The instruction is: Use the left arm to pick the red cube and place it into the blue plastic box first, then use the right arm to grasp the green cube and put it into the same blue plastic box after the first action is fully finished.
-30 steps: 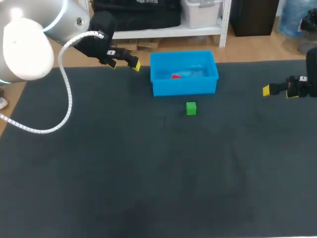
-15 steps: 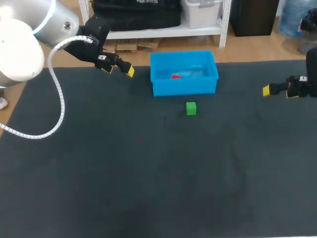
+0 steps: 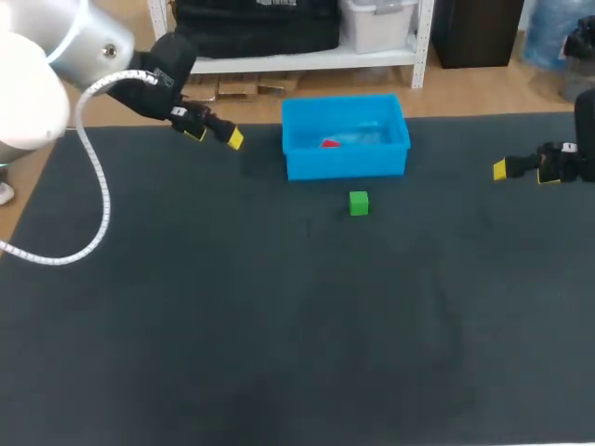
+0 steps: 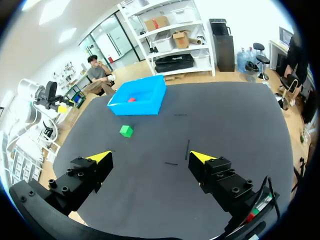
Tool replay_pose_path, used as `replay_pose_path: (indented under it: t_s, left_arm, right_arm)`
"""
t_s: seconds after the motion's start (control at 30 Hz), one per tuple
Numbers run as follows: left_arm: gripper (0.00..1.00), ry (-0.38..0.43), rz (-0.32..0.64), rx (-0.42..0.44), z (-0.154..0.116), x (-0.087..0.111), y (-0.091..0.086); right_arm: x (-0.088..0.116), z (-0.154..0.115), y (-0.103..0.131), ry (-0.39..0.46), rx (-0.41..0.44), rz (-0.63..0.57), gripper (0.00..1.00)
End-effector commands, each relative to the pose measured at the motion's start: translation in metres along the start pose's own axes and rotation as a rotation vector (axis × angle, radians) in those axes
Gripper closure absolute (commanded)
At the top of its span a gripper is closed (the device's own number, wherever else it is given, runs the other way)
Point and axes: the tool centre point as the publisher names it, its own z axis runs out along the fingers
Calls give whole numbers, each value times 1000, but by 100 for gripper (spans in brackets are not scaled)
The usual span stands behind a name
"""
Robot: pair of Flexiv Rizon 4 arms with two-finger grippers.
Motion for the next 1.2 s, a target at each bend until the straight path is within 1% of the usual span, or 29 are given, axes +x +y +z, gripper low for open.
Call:
replay_pose_path:
  t_s: [0.03,0.3,0.57,0.7,1.2]
  left_arm:
    - [0,4,9,13,-2,2,2]
    - [0,14,23,25,-2,6,4]
    - [0,13,19,27,-3,6,8]
    - [0,15,33,30,-2,5,7]
    - [0,15,33,30,-2,5,7]
  right_arm:
    - [0,0,0,1,0,-1,0]
    - [0,0,0,1,0,-1,0]
    - [0,0,0,1,0,-1,0]
    - [0,0,0,1,0,-1,0]
    - [0,0,0,1,0,-1,0]
